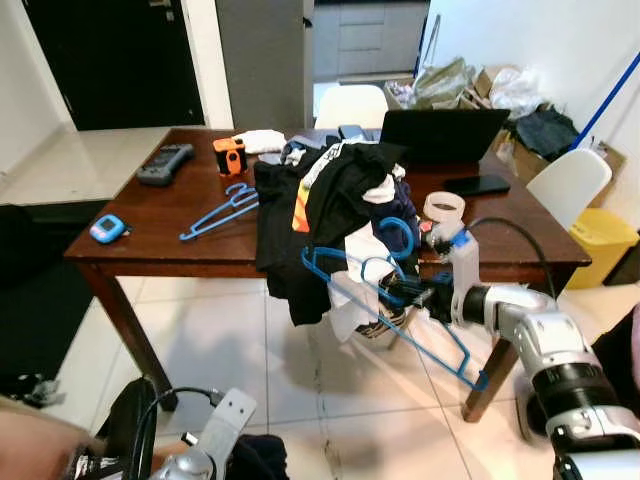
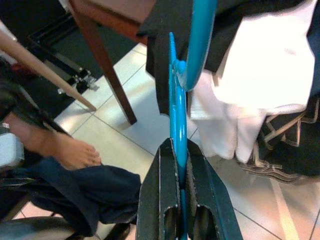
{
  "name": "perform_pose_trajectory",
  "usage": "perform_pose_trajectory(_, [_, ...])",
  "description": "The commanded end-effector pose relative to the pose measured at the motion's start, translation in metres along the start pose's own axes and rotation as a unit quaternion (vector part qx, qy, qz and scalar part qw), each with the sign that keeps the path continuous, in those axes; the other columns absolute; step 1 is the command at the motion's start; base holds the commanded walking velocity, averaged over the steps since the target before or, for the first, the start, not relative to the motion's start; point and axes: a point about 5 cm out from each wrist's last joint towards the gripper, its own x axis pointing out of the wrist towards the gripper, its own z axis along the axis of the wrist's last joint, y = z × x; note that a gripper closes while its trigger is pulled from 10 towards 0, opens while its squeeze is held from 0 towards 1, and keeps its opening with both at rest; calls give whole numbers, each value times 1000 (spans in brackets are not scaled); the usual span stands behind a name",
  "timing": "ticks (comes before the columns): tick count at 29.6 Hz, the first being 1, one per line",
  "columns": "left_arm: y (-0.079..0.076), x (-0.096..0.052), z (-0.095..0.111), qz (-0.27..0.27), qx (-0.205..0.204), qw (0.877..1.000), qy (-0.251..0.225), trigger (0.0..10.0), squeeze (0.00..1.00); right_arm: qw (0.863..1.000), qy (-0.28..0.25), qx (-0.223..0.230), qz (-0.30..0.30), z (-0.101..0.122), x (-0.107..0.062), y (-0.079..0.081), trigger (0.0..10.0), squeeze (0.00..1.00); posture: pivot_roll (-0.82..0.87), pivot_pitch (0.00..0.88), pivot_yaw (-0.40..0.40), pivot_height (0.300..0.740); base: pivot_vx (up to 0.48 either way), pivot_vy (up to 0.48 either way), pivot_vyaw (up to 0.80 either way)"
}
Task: Hang hanger
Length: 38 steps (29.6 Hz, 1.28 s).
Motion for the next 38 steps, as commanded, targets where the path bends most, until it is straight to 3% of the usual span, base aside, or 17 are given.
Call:
perform_pose_trajectory(1, [1,-1,-8,-1,2,1000,16,10000,0,1000,8,-6,-16,-2,1,-3,10000,0,2,0,28,740,-352,0,0])
perform_pose_trajectory(24, [0,-1,-8,-1,2,1000,13,10000,0,991,66,-5,-115,-31,6,-18,10000,0,6,0,19,740,-352,0,0])
perform_pose_trajectory(25, [1,-1,-8,-2,2,1000,14,10000,0,980,108,6,-165,-58,4,-21,10000,0,9,0,17,740,-352,0,0])
perform_pose_trajectory(27, [1,-1,-8,-2,2,1000,14,10000,0,980,108,6,-165,-58,4,-21,10000,0,9,0,17,740,-352,0,0])
perform_pose_trajectory(28, [1,-1,-8,-2,3,1000,14,10000,0,975,126,12,-183,-70,3,-22,10000,0,9,0,17,740,-352,0,0])
perform_pose_trajectory(33, [1,-1,-8,-2,2,1000,14,10000,0,967,147,23,-206,-86,1,-21,10000,0,8,0,18,740,-352,0,-305])
perform_pose_trajectory(35, [1,-1,-8,-3,3,1000,14,10000,0,961,161,37,-222,-99,0,-19,10000,0,4,0,20,740,-352,0,-763])
perform_pose_trajectory(38, [1,-1,-7,-4,5,1000,14,10000,0,942,202,75,-257,-135,-2,-8,10000,0,6,0,17,740,-352,0,-763])
